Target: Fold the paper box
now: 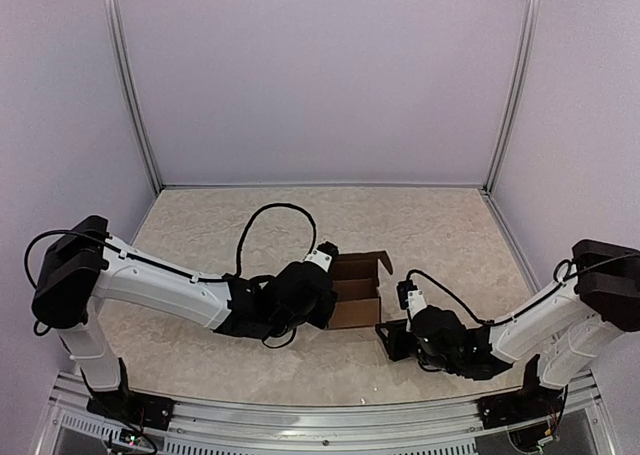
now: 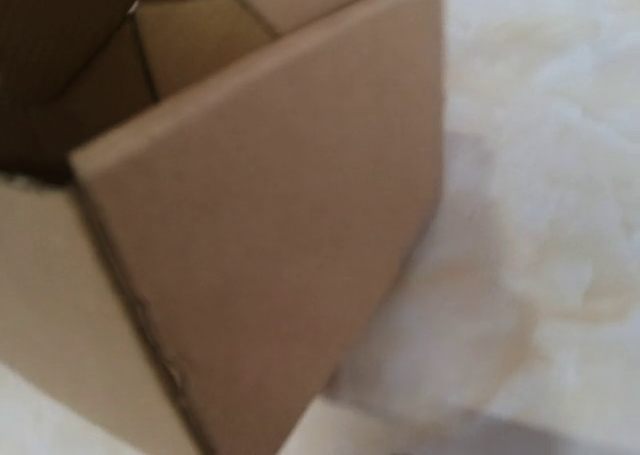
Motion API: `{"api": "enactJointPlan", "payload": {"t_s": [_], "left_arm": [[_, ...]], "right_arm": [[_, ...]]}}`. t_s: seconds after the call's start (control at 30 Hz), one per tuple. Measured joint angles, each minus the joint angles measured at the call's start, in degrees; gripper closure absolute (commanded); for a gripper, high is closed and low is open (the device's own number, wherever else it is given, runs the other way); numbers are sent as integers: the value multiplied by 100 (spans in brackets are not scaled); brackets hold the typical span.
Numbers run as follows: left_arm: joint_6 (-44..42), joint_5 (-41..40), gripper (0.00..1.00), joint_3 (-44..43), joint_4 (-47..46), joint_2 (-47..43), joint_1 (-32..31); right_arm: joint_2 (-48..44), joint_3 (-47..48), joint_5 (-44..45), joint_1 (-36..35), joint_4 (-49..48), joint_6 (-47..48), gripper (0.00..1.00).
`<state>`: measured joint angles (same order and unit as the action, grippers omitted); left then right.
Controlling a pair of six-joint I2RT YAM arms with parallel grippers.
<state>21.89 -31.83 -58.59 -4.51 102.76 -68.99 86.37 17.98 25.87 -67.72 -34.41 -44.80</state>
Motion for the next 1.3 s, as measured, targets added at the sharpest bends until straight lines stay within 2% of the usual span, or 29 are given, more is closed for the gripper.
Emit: {"api": "enactJointPlan", "payload": {"t_s": [0.37,0.7,0.87,1.1,1.3], "left_arm": [[-546,-157,100,31,-428,164,341],[-1217,-737,100,210,-1467,542,557],[-1333,-927,100,273,-1880,708,566],[-1419,-1108,100,352,-2323,863,546],[-1700,-1497,100,435,-2656,1010,343]], "right_arm": [[1316,422,-503,879,-1309,-155,76],[1528,667,-776,1200,-1351,98,75],[1185,610,-778,1204,-925,313,74],[168,553,-758,1204,-160,809,74],[-654,966,-651,1204,743,1504,72]]}}
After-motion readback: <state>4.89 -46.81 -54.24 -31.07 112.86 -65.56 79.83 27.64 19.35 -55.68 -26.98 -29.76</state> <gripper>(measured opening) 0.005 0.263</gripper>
